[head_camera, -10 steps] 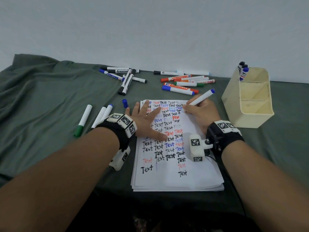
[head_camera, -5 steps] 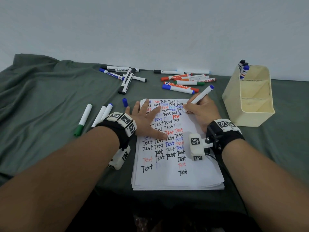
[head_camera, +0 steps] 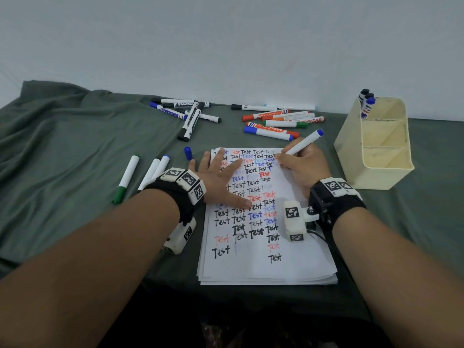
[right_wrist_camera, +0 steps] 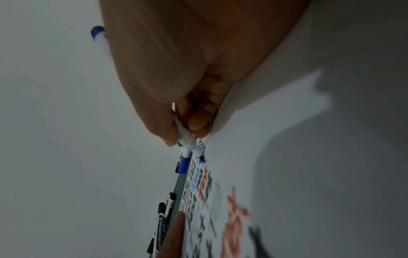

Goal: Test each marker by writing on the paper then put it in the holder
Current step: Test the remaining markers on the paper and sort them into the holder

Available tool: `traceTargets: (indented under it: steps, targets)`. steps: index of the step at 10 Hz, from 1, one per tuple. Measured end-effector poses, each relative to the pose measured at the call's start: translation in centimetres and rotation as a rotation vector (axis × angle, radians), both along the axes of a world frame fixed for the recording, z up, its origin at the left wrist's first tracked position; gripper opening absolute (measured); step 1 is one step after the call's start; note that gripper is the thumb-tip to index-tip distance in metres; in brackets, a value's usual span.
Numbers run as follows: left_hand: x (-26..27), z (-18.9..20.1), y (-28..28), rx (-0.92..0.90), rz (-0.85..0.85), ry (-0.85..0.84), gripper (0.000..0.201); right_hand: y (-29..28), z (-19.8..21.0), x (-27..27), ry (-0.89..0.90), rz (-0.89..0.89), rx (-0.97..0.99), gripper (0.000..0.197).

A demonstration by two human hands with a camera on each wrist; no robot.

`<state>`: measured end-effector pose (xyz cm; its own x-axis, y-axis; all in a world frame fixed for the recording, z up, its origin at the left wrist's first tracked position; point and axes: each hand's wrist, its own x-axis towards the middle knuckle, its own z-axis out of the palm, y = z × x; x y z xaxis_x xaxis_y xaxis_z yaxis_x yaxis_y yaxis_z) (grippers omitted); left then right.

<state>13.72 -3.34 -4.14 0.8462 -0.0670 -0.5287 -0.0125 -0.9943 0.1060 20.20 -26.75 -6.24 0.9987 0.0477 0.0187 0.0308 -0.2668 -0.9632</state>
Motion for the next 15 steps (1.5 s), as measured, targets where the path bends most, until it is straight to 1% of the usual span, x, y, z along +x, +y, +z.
traceTargets:
  steps: [1, 3, 4, 6, 7, 9, 12, 14, 15]
  targets:
    - [0.02, -0.01, 0.00, 0.004, -0.002, 0.006, 0.136, 0.07, 0.00, -0.03, -0.002, 0.016, -0.012, 0.016]
    - [0.04, -0.13, 0.00, 0.003, -0.004, -0.005, 0.135, -0.22, -0.36, -0.04, -0.012, -0.052, 0.060, 0.019]
    - [0.08, -0.17, 0.03, 0.003, -0.001, -0.003, 0.135, -0.27, -0.44, -0.01, 0.000, -0.034, 0.051, 0.020]
    - [0.16, -0.22, 0.06, 0.002, 0.001, 0.002, 0.136, -0.24, -0.39, 0.04, -0.003, -0.047, 0.028, 0.014]
    - [0.14, -0.28, 0.08, 0.002, -0.001, -0.001, 0.136, -0.19, -0.42, -0.03, 0.003, -0.024, 0.014, 0.013]
    - [0.14, -0.32, 0.06, 0.004, -0.005, -0.007, 0.137, -0.40, -0.56, 0.19, 0.006, -0.085, 0.049, 0.015]
    - [0.08, -0.30, 0.05, 0.007, 0.000, -0.005, 0.136, -0.22, -0.39, 0.03, 0.016, -0.076, 0.037, 0.013]
    - [0.08, -0.30, 0.11, 0.004, -0.005, -0.010, 0.136, -0.32, -0.29, 0.04, 0.007, -0.116, 0.057, 0.012]
    - [0.09, -0.25, 0.07, 0.007, -0.008, -0.007, 0.134, -0.17, -0.28, 0.05, 0.015, -0.103, 0.047, 0.015]
